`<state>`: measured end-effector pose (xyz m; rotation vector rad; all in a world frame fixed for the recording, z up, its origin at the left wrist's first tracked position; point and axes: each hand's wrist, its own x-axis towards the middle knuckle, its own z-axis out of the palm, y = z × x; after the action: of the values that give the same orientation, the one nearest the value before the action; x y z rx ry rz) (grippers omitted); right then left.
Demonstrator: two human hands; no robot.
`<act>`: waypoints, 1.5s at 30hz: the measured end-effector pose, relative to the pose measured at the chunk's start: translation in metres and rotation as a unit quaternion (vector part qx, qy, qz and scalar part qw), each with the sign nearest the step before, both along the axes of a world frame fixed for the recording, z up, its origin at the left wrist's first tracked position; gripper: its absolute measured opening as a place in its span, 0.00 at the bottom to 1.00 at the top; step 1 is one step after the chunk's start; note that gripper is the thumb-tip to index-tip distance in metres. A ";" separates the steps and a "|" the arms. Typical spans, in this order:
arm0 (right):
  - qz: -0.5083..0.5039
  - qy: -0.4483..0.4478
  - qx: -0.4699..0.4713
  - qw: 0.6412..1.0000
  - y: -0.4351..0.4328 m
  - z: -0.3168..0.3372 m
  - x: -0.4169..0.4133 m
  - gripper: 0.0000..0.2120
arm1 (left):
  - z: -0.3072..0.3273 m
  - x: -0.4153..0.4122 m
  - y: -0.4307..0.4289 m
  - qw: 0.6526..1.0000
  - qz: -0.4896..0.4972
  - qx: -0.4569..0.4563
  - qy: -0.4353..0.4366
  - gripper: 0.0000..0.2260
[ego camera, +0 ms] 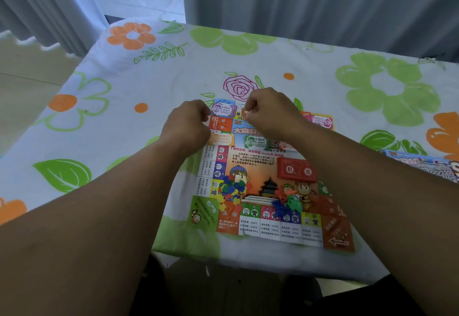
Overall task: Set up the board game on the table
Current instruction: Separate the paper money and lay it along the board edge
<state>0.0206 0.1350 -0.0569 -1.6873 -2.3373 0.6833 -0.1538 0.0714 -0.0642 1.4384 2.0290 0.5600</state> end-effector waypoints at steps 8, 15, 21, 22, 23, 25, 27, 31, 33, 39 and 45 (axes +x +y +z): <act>0.020 0.002 -0.035 0.999 -0.002 -0.003 0.007 0.06 | -0.003 -0.008 0.002 0.996 0.067 0.009 -0.054 0.15; 0.144 -0.043 -0.038 0.988 -0.018 -0.008 -0.011 0.21 | -0.002 -0.005 -0.003 0.996 -0.055 -0.069 -0.015 0.27; 0.165 -0.072 -0.011 0.984 -0.023 -0.014 -0.019 0.24 | -0.002 -0.001 -0.004 0.994 -0.086 -0.052 0.034 0.29; 0.165 -0.073 -0.009 0.983 -0.023 -0.014 -0.019 0.24 | -0.002 0.000 -0.004 0.995 -0.086 -0.048 0.035 0.29; 0.165 -0.073 -0.007 0.984 -0.023 -0.015 -0.019 0.23 | -0.003 0.000 -0.003 0.995 -0.087 -0.044 0.036 0.28; 0.166 -0.074 -0.001 0.983 -0.024 -0.016 -0.019 0.22 | -0.003 0.002 -0.003 0.995 -0.087 -0.038 0.037 0.27; 0.166 -0.078 0.004 0.983 -0.024 -0.016 -0.019 0.22 | -0.003 0.003 -0.002 0.995 -0.086 -0.034 0.039 0.26; 0.170 -0.077 0.006 0.982 -0.026 -0.017 -0.020 0.21 | -0.004 0.004 -0.001 0.995 -0.084 -0.027 0.041 0.24; 0.167 -0.074 0.007 0.983 -0.025 -0.016 -0.018 0.22 | -0.004 0.004 -0.001 0.996 -0.081 -0.031 0.036 0.24; 0.123 -0.094 -0.001 0.988 -0.022 -0.014 -0.010 0.20 | -0.004 0.000 -0.003 0.997 -0.070 -0.033 0.025 0.24; 0.126 -0.110 0.010 0.986 -0.028 -0.018 -0.016 0.16 | -0.004 0.003 -0.003 0.997 -0.072 -0.030 0.030 0.24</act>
<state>0.0048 0.1068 -0.0746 -1.5443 -2.7347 0.5342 -0.1507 0.0689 -0.0684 1.5670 1.9524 0.3960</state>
